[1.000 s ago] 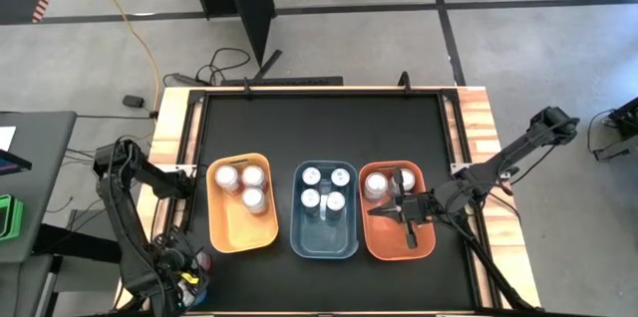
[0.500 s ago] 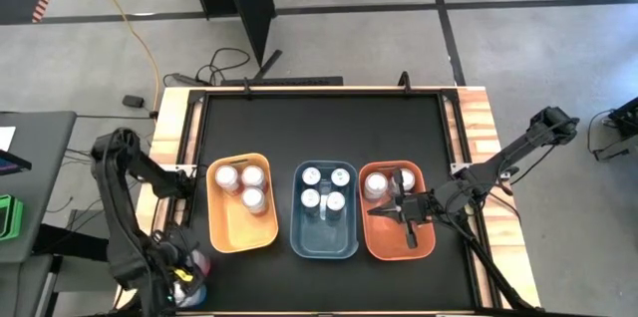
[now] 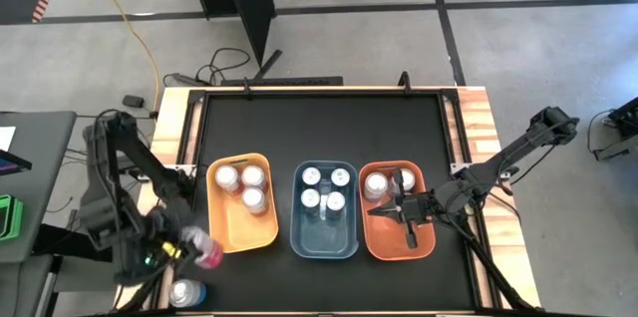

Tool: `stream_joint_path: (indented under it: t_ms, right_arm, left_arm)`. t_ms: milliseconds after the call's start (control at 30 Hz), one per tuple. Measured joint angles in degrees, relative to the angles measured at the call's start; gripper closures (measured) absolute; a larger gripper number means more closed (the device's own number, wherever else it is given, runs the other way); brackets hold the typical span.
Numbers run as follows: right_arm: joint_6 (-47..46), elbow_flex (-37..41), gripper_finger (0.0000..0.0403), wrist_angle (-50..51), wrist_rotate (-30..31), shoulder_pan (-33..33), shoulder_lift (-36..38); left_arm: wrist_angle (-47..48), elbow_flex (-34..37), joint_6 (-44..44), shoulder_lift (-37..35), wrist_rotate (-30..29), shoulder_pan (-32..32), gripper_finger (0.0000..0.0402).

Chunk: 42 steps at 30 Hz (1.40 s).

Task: Sort soda cans
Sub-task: Put the pink-white soda can into the yellow bin

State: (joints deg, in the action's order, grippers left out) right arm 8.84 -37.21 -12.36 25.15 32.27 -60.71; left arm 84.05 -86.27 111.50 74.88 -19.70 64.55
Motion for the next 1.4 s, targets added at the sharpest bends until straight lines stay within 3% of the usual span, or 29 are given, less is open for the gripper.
stream_joint_path:
  t_ms: [133, 400, 567, 900, 1400]
  right_arm:
    - [0.02, 0.0, 0.0398, 0.0, 0.01, 0.02, 0.0]
    - [0.15, 0.0, 0.0398, 0.63, 0.02, 0.02, 0.0]
    - [0.13, 0.0, 0.0398, 1.46, 0.02, 0.02, 0.0]
    - [-0.25, 0.0, 0.0398, 1.77, 0.02, 0.01, 0.0]
    - [-0.4, 0.0, 0.0398, 1.64, 0.02, 0.0, 0.0]
  left_arm:
    - [7.02, -1.4, -4.19, -0.16, -0.5, -6.06, 0.0107]
    - [6.17, 2.53, -18.67, 0.77, 0.99, -18.97, 0.0107]
    - [5.81, 6.7, -23.16, 1.04, 3.59, -23.07, 0.0107]
    - [5.28, 15.42, -24.85, 1.02, 5.09, -26.0, 0.0107]
    - [-3.93, 27.12, -22.75, 0.98, 4.9, -26.53, 0.0107]
